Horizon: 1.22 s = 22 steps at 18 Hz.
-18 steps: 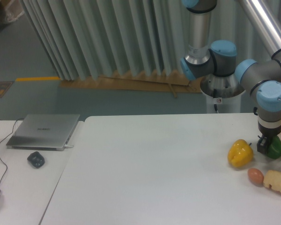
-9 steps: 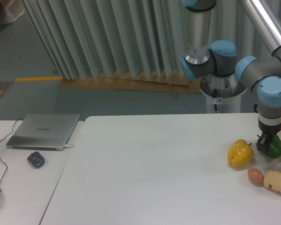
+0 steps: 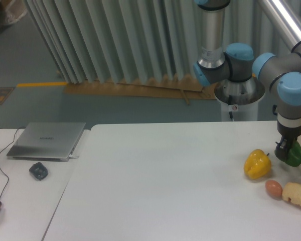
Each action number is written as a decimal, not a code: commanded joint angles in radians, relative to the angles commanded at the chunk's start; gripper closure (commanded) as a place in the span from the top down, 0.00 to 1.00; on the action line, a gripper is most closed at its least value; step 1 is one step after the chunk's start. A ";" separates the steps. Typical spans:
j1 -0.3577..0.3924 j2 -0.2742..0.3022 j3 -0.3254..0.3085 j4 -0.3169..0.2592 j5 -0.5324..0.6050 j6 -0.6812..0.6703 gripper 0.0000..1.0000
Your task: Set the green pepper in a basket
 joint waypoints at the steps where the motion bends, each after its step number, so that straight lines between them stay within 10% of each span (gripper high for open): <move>1: 0.003 0.002 0.002 0.000 -0.009 0.000 0.67; 22: 0.190 0.040 0.097 -0.064 -0.091 0.072 0.63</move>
